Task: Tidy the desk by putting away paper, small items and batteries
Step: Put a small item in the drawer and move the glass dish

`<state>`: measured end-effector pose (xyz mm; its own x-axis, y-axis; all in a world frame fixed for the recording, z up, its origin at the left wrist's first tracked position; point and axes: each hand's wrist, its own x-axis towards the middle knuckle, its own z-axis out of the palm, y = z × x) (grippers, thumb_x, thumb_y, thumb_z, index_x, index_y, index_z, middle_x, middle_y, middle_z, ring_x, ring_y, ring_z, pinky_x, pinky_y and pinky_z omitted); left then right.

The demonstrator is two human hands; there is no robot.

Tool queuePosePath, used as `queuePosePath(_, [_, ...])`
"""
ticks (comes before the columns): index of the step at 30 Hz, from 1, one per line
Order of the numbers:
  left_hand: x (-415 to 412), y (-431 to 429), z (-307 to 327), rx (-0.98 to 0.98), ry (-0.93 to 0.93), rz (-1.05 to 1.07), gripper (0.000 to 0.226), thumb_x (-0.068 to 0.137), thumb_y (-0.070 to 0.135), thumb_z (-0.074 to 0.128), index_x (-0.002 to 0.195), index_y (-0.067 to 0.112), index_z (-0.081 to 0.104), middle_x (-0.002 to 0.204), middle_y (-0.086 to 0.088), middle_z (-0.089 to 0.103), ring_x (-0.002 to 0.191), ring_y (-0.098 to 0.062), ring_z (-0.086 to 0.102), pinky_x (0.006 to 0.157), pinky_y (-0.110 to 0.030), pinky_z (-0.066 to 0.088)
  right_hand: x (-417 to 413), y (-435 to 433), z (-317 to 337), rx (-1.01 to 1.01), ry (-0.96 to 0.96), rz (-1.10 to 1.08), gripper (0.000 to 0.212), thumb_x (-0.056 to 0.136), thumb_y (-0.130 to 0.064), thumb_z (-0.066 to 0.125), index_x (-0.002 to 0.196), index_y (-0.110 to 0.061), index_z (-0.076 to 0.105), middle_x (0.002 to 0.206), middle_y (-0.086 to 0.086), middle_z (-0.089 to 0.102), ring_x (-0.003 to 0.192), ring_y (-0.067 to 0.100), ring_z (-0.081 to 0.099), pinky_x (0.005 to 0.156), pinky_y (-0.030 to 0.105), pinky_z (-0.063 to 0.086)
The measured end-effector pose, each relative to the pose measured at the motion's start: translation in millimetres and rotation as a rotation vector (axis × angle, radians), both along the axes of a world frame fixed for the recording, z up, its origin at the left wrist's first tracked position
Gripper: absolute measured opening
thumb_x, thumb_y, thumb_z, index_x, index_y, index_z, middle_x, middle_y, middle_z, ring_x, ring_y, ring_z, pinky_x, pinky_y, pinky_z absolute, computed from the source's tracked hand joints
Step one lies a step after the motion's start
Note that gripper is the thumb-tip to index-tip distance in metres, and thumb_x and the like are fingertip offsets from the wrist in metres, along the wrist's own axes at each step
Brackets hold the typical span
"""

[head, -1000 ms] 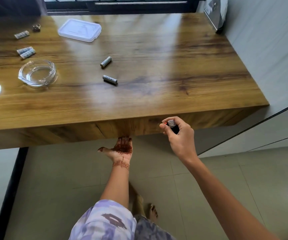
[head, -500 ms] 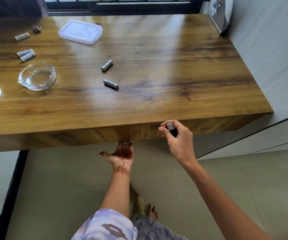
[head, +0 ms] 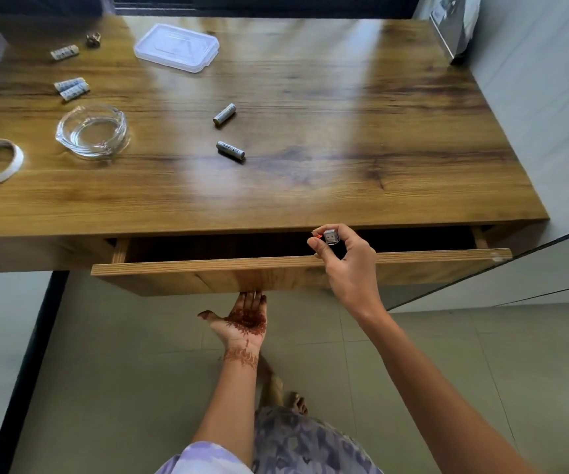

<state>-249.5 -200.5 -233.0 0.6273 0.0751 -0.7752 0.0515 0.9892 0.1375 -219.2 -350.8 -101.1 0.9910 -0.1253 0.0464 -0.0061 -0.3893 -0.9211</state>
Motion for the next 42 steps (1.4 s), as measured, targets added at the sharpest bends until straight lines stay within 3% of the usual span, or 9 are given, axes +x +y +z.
queuePosePath(9, [-32.5,7.2,4.1,0.147,0.061,-0.22,0.089,0.088,0.068,0.016,0.136,-0.003,0.036,0.142,-0.019,0.042,0.13,-0.031,0.042,0.111,-0.039,0.026,-35.0,0.7,-4.5,-0.02,-0.011,0.006,0.009,0.085,-0.017,0.064,0.094,-0.016,0.063,0.082,-0.009,0.063,0.079,0.004,0.06,0.069,0.014,0.049])
queuePosePath(13, [-58.6,9.8,33.5,0.883,0.158,-0.575,0.035,0.099,0.02,0.032,0.096,0.002,0.062,0.107,-0.024,0.065,0.082,-0.025,0.064,0.091,-0.039,0.049,-47.6,-0.4,-5.3,-0.03,-0.045,-0.009,0.008,0.085,-0.017,0.064,0.093,-0.016,0.063,0.081,-0.014,0.061,0.079,-0.001,0.058,0.069,0.012,0.047])
queuePosePath(16, [-80.1,15.4,71.2,1.61,-0.019,-0.52,0.034,0.095,0.027,0.042,0.075,0.011,0.064,0.074,-0.01,0.069,0.068,-0.02,0.064,0.072,-0.034,0.054,-53.5,-0.6,-5.2,-0.027,-0.064,-0.036,0.006,0.085,-0.017,0.065,0.091,-0.016,0.064,0.08,-0.013,0.061,0.077,0.0,0.058,0.068,0.013,0.048])
queuePosePath(20, [-63.5,34.7,89.6,2.346,-0.437,-0.373,0.032,0.089,0.024,0.047,0.105,0.002,0.064,0.103,-0.013,0.068,0.101,-0.018,0.059,0.093,-0.023,0.042,-59.9,3.1,-3.2,-0.006,-0.062,-0.036,0.006,0.085,-0.015,0.065,0.09,-0.017,0.063,0.08,-0.012,0.061,0.077,0.001,0.059,0.068,0.015,0.049])
queuePosePath(23, [-38.5,45.7,79.2,2.637,-0.444,-0.681,0.061,0.091,0.042,0.039,0.134,-0.001,0.04,0.14,-0.017,0.042,0.135,-0.03,0.034,0.114,-0.037,0.018,-64.4,6.8,-4.0,0.015,-0.057,-0.04,0.006,0.086,-0.015,0.064,0.09,-0.018,0.062,0.081,-0.006,0.064,0.078,0.009,0.063,0.069,0.021,0.052])
queuePosePath(25, [-28.9,49.6,73.5,2.738,-0.338,-0.955,0.075,0.092,0.056,0.019,0.138,-0.003,0.029,0.146,-0.018,0.03,0.138,-0.032,0.025,0.117,-0.044,0.013,-66.9,8.3,-6.5,0.002,-0.057,-0.027,0.006,0.086,-0.015,0.064,0.092,-0.017,0.063,0.082,-0.001,0.066,0.079,0.012,0.064,0.069,0.02,0.052])
queuePosePath(28, [-28.5,52.5,69.7,2.755,-0.289,-1.154,0.078,0.092,0.057,0.014,0.135,-0.005,0.037,0.139,-0.021,0.045,0.132,-0.034,0.038,0.109,-0.048,0.022,-69.1,9.2,-9.1,-0.037,-0.065,-0.016,0.009,0.086,-0.015,0.064,0.094,-0.015,0.063,0.084,0.0,0.066,0.08,0.01,0.063,0.069,0.015,0.051])
queuePosePath(34, [-32.8,49.3,76.7,2.718,-0.292,-1.136,0.062,0.089,0.044,0.049,0.129,-0.003,0.047,0.126,-0.021,0.056,0.123,-0.035,0.049,0.111,-0.042,0.023,-69.1,10.0,-4.2,-0.049,-0.063,-0.014,0.006,0.086,-0.014,0.064,0.091,-0.017,0.061,0.081,-0.003,0.065,0.078,0.012,0.064,0.07,0.018,0.051])
queuePosePath(42, [-52.4,49.2,81.9,2.744,-0.331,-1.073,0.058,0.08,0.043,0.063,0.117,-0.001,0.057,0.108,-0.015,0.064,0.103,-0.03,0.061,0.102,-0.044,0.039,-86.6,5.8,5.9,-0.11,-0.104,-0.055,0.01,0.086,-0.016,0.063,0.095,-0.013,0.063,0.083,-0.008,0.062,0.079,0.003,0.06,0.07,0.012,0.049])
